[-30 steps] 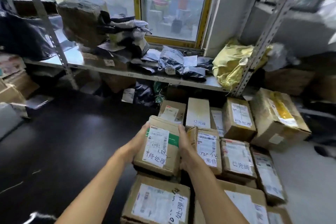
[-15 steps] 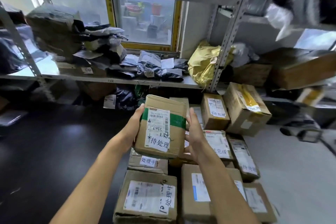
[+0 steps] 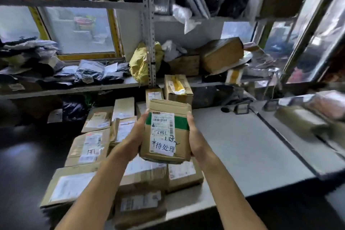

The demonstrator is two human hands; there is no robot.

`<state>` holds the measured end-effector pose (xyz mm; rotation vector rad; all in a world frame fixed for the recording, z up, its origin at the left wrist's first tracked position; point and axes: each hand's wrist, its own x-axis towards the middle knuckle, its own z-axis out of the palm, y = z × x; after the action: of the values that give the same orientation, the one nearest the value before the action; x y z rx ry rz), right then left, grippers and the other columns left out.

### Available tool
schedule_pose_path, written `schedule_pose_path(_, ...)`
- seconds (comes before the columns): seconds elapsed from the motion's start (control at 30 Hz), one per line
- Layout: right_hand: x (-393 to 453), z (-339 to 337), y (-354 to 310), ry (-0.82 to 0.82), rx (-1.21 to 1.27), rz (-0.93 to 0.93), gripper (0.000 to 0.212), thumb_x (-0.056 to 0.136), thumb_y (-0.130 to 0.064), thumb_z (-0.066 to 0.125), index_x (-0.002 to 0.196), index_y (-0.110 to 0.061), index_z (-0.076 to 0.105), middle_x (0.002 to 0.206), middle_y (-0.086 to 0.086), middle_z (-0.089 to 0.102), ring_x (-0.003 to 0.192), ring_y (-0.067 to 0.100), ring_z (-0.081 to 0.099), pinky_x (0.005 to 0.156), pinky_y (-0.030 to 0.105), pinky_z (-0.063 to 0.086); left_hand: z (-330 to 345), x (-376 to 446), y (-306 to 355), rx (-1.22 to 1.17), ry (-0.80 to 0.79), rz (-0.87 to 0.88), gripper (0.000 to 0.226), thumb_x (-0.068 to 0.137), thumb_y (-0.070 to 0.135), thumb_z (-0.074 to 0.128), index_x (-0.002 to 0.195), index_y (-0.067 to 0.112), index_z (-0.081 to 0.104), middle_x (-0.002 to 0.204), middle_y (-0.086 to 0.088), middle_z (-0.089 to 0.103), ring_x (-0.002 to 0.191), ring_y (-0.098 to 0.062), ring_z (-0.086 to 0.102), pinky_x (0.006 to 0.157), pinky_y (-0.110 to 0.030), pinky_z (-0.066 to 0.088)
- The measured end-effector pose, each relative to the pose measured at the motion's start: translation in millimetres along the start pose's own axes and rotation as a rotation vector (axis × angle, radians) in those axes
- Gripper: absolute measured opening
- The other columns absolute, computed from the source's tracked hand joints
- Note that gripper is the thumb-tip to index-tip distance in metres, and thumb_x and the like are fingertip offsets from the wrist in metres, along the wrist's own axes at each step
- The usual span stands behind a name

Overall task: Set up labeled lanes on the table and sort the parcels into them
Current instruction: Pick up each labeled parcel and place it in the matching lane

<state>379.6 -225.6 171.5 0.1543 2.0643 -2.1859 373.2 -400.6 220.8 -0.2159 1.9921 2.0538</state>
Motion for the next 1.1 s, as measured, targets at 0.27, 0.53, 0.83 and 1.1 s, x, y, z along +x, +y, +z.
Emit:
schedule_pose_path(0.27, -62.5, -163.2, 19.4, 0.248, 0.023, 0.009, 0.106, 0.068, -0.105, 0.038, 0.156, -0.046, 0.036, 0.147, 0.002, 0.059, 0.125, 0.026, 0.065, 0.102, 0.053, 0.055, 168.0, -18.8, -36.2, 0.035, -0.254, -0.127, 0.063, 0.102, 0.063, 0.028, 0.107, 0.021, 0.073, 0.103, -0.015, 0.078, 0.086, -0.028, 0.077, 0.085, -0.044, 0.058)
schedule_pose_path(0.53, -96.0, -278.6, 37.0, 0.342, 0.083, 0.021, 0.114, 0.065, -0.104, 0.038, 0.160, -0.041, 0.029, 0.135, 0.001, 0.068, 0.113, 0.020, 0.072, 0.089, 0.044, 0.062, 281.0, -3.2, -62.2, 0.245, -0.367, -0.222, 0.072, 0.093, 0.079, 0.027, 0.105, 0.028, 0.076, 0.098, -0.004, 0.080, 0.100, -0.027, 0.073, 0.104, -0.054, 0.049)
schedule_pose_path(0.83, -45.6, -401.3, 51.3, 0.440, 0.055, 0.098, 0.109, 0.065, -0.102, 0.042, 0.157, -0.042, 0.037, 0.136, -0.005, 0.068, 0.123, 0.018, 0.065, 0.108, 0.048, 0.051, 398.2, 90.6, -80.1, 0.356, -0.526, -0.273, 0.073, 0.094, 0.078, 0.020, 0.112, 0.031, 0.073, 0.100, -0.004, 0.078, 0.102, -0.027, 0.069, 0.097, -0.058, 0.053)
schedule_pose_path(1.1, 65.0, -486.0, 35.3, 0.415, -0.052, 0.218, 0.076, 0.079, -0.086, 0.041, 0.140, -0.043, 0.057, 0.121, -0.001, 0.075, 0.112, 0.021, 0.072, 0.102, 0.050, 0.056, 466.1, 194.9, -85.6, 0.228, -0.470, -0.419, 0.063, 0.093, 0.080, 0.019, 0.123, 0.036, 0.053, 0.111, 0.001, 0.061, 0.116, -0.032, 0.057, 0.103, -0.064, 0.047)
